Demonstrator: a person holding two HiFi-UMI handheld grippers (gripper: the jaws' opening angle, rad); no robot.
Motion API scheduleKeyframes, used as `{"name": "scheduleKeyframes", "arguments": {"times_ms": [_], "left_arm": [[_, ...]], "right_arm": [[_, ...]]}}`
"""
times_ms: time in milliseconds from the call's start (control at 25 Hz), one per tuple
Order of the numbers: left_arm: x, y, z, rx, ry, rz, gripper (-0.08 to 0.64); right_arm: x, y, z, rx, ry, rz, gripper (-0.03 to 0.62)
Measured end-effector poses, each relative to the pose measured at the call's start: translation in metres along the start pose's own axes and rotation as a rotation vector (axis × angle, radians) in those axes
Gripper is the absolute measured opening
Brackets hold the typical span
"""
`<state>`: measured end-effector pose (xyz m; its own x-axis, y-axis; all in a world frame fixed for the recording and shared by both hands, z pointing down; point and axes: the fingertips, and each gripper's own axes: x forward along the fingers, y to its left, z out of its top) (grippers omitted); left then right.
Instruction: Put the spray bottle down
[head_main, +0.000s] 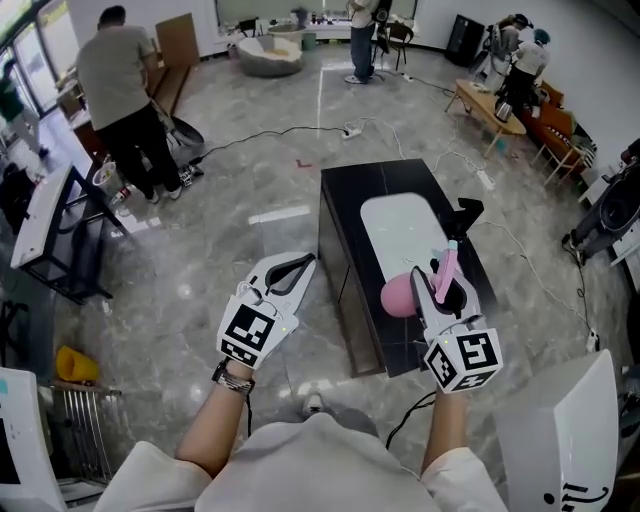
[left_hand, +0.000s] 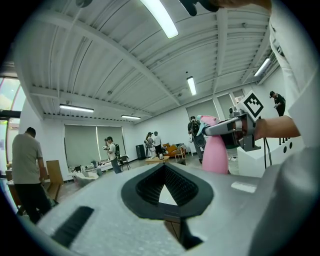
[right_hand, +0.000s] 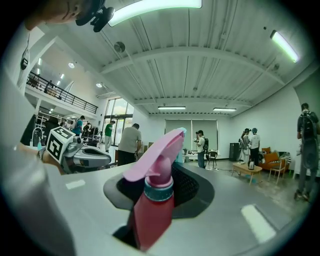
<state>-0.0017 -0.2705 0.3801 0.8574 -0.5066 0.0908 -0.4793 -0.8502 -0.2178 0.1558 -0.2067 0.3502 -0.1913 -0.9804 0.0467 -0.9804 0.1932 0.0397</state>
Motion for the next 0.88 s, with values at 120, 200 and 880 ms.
{"name": "scheduleKeyframes", "arguments": {"times_ms": [120,200,880], "left_arm": [[0.007,0.011,-0.004,-0.016,0.007,0.005,0.000],[0.014,0.016,-0.007,-0.016,0.014,0.003,0.000],[0.089,0.070,-0.068,-0.068,0.126,0.069,0.000]], "right_arm": [[0.015,-0.004,-0.004,-0.004,0.003,0.002,0.140],[0.026,-0.009,-0.007,-0.008,0.001,-0.005,0.140],[0.146,-0.053,-0.078,0.020,0.049,0.082,0.140]]}}
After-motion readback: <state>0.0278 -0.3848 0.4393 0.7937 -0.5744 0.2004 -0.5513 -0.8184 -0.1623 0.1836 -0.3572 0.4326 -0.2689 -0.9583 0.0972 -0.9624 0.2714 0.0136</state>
